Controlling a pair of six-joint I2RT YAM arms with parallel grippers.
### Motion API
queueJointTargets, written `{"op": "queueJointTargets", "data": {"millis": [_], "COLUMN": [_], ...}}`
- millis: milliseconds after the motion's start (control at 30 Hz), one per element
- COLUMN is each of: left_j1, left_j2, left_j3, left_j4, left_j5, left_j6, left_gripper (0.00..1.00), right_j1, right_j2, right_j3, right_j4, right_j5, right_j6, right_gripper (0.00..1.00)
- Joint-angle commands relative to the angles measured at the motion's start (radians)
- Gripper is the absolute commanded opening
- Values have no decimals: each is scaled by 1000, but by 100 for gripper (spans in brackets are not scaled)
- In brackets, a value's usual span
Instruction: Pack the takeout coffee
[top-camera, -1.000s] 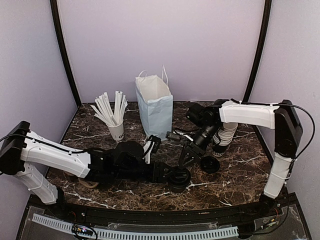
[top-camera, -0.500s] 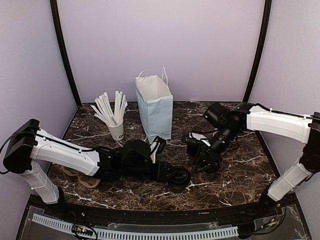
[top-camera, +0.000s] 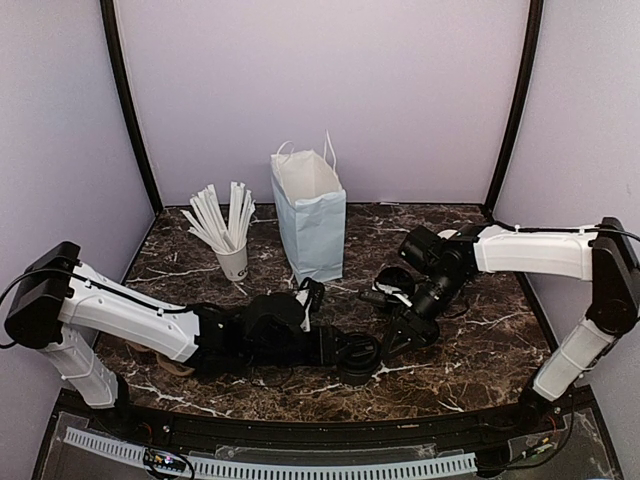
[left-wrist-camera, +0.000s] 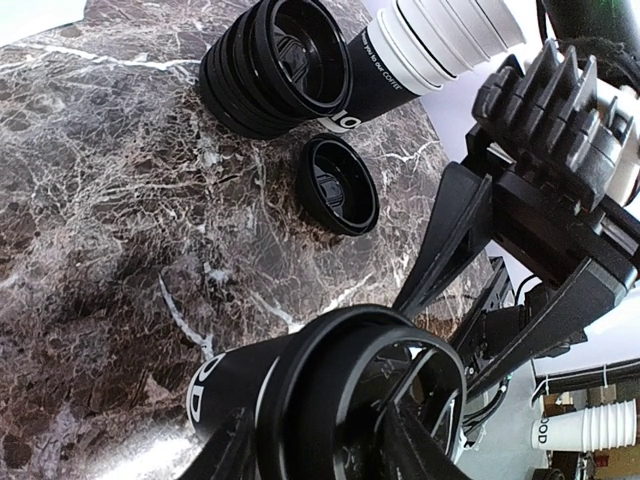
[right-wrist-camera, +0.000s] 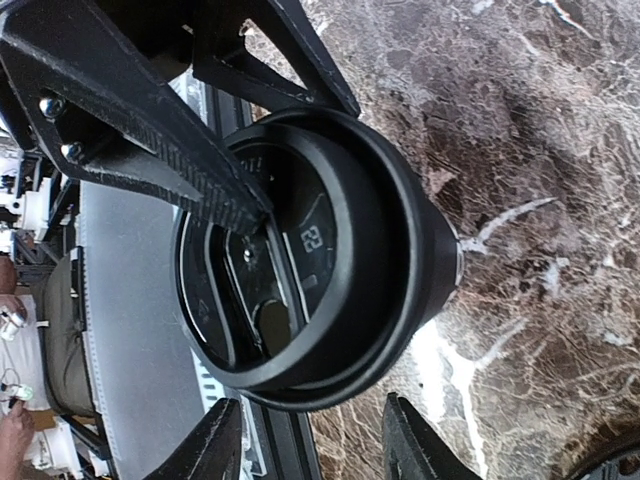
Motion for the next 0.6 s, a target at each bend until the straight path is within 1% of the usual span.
{"op": "queueJointTargets", "data": {"millis": [0, 333, 567], "left_j1": [-8, -8, -8], "left_j2": [18, 26, 29], "left_j3": [0, 0, -13], "left_j4": [-93, -87, -77], "left_j5": [-43, -40, -26], "left_j6": [-34, -28, -34], "left_gripper": [42, 37, 35], "right_j1": [7, 8, 6], "right_j2": [15, 50, 95], "right_j3": [5, 13, 13], "right_j4": [20, 37, 70], "right_j5": [-66, -46, 33], "right_j6": [18, 49, 89], "right_gripper": [49, 48, 47]}}
